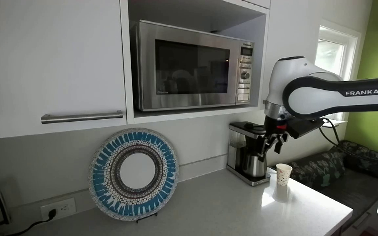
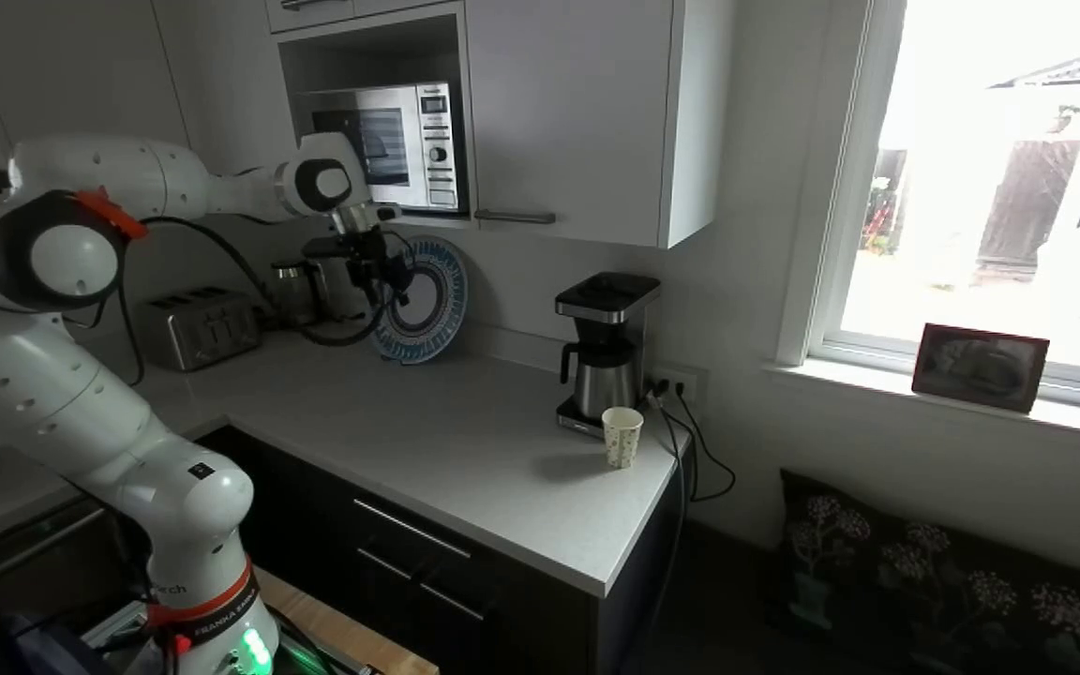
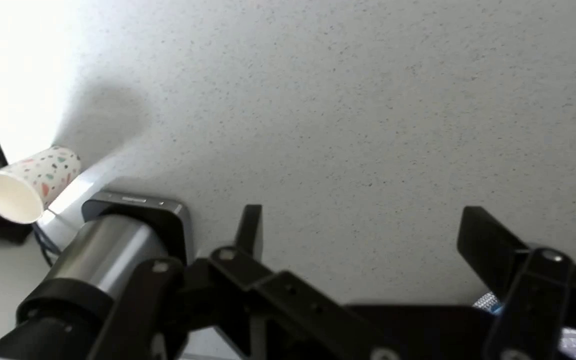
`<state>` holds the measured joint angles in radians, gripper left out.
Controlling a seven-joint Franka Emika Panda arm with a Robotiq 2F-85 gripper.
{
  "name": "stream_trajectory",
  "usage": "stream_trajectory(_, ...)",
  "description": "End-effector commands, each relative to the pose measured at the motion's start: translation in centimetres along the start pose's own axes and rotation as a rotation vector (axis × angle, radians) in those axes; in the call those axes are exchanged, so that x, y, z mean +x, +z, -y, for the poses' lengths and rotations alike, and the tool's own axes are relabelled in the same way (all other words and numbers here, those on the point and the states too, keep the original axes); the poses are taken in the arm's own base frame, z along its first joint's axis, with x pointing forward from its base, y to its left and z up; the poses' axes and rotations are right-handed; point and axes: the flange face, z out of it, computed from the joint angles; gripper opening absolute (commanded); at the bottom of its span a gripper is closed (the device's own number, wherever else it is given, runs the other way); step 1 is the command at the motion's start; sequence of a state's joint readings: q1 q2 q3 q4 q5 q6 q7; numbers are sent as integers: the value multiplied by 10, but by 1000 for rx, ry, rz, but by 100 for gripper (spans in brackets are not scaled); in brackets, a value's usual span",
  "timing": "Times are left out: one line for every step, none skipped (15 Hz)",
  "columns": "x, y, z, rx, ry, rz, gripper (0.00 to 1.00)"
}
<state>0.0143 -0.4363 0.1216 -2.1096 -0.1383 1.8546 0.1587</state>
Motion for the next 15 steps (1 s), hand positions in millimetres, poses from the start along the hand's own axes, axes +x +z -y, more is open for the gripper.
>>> stream_trajectory(-3, -24, -1, -31, 1, -66, 100)
stream_trajectory(-5, -33, -4, -4, 29, -93, 100)
stream_trajectory(-6, -40, -7, 18, 58, -115, 100)
stream_trajectory(-8, -47, -12, 56, 117, -133, 100)
stream_trajectory(-8, -52, -17, 94, 165, -130, 100)
stream_trajectory(-10, -55, -22, 129, 203, -121, 100)
stream_trajectory(-11, -57, -25, 165, 242, -128, 100)
stream_trajectory(-12, -57, -28, 196, 287, -132, 100)
stream_trajectory(-12, -56, -30, 223, 334, -126, 100)
stream_trajectory(-11, -51, -33, 239, 384, -116, 100)
stream_trajectory(-13, -46, -40, 240, 440, -111, 100)
stream_trajectory(-14, -38, -45, 242, 492, -104, 100)
stream_trajectory(-14, -30, -50, 248, 542, -96, 100)
stream_trajectory(-14, -22, -51, 261, 593, -94, 100)
stream_trajectory(-7, -37, -48, 228, 499, -99, 100)
